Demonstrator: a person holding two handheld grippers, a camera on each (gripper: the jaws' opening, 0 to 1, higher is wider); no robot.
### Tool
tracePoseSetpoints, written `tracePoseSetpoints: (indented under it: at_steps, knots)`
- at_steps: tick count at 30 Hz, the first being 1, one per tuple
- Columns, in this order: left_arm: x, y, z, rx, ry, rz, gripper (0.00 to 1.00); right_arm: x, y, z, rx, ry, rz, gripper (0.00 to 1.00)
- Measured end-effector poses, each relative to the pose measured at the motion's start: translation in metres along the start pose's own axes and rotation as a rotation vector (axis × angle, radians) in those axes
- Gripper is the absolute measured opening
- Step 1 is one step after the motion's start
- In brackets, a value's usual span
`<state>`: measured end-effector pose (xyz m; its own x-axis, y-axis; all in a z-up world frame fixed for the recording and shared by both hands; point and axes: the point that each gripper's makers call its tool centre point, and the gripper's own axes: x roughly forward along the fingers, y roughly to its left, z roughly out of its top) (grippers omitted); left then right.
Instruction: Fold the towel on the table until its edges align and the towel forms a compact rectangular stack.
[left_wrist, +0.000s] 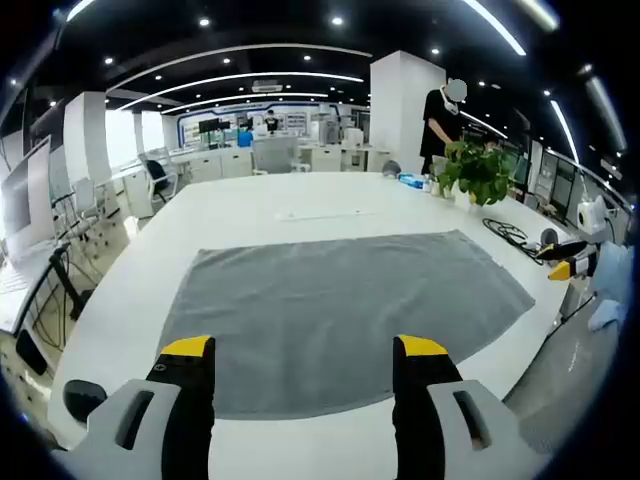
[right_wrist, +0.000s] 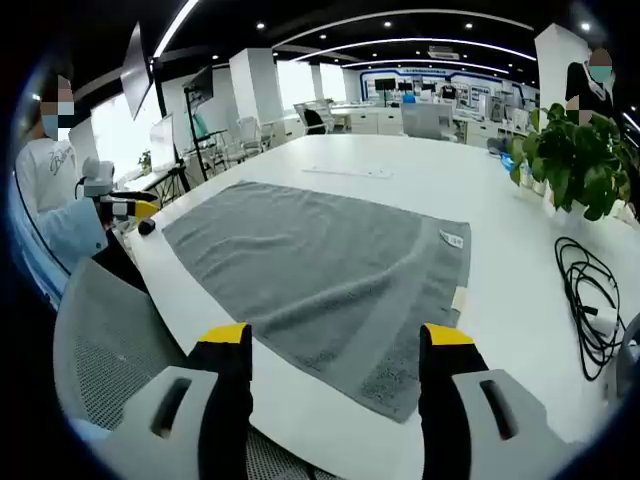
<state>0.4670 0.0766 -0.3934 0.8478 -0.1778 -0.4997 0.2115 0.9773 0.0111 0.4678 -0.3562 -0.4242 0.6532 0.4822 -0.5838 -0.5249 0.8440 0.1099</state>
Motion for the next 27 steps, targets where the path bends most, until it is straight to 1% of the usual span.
tracePoseSetpoints:
  at_steps: [6,9,11,14,17,18,21,26,27]
  knots:
    - [0.0,0.003,0.001,-0.008,-0.01,0.0,0.75,-0.001,0.0,0.001,0.002,-0.006,-0.003,0.68]
    - [-0.001,0.003,0.004,-0.008,-0.028,-0.001,0.74,-0.003,-0.001,0.002,0.002,-0.014,-0.003,0.69]
    - [-0.002,0.003,0.007,-0.012,-0.051,-0.01,0.74,-0.003,-0.002,0.004,-0.002,-0.025,-0.001,0.7]
    - [-0.002,0.005,0.006,-0.004,-0.056,-0.014,0.75,-0.006,-0.002,0.006,-0.008,-0.038,0.007,0.71]
    - [-0.002,0.012,0.005,-0.006,-0.065,-0.023,0.75,-0.007,-0.003,0.006,-0.017,-0.039,0.006,0.71]
    - [-0.003,0.013,0.007,-0.005,-0.077,-0.027,0.75,-0.008,-0.004,0.006,-0.017,-0.041,0.006,0.72]
    - [-0.005,0.013,0.009,-0.009,-0.087,-0.034,0.76,-0.009,-0.005,0.006,-0.02,-0.043,0.007,0.72]
    - [-0.005,0.029,0.007,0.01,-0.09,-0.029,0.76,-0.012,-0.007,0.006,-0.029,-0.041,0.007,0.72]
    - [-0.005,0.029,0.007,0.011,-0.092,-0.029,0.76,-0.012,-0.008,0.006,-0.029,-0.04,0.006,0.72]
